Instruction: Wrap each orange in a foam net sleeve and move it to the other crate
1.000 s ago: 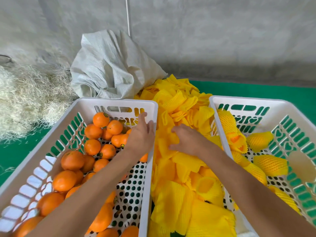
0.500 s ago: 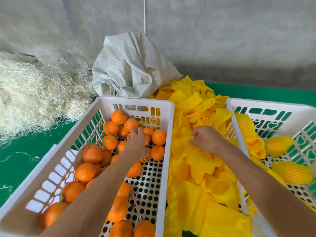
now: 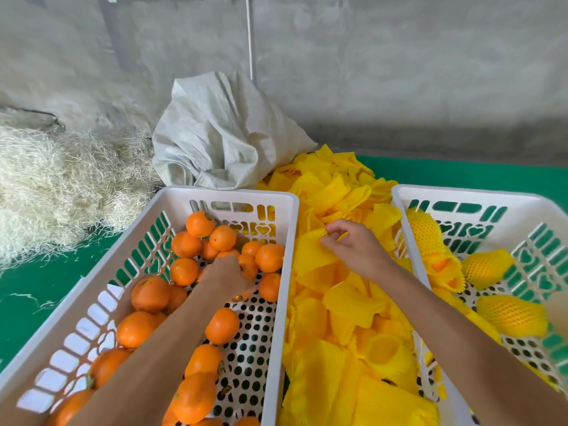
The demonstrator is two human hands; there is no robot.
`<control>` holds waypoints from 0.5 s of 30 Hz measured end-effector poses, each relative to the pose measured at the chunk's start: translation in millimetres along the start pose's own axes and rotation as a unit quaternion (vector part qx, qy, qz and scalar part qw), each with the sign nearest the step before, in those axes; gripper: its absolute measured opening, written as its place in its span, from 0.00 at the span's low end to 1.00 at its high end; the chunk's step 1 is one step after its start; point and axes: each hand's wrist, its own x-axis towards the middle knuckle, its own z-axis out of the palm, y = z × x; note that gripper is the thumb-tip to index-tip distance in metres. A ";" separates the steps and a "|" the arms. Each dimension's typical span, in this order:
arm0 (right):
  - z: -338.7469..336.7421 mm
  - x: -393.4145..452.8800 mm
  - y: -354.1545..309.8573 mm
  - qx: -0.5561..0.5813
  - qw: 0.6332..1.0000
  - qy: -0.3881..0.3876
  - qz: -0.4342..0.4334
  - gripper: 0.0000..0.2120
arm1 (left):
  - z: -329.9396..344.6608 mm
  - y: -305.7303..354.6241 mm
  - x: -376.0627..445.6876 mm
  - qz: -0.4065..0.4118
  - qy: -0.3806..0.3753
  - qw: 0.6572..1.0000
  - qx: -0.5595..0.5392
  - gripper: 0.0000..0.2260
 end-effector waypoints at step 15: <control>4.6 -16.6 -37.1 0.018 0.959 0.192 -0.206 0.08 | 4.2 66.0 -38.6 0.368 0.178 0.816 -0.408 0.19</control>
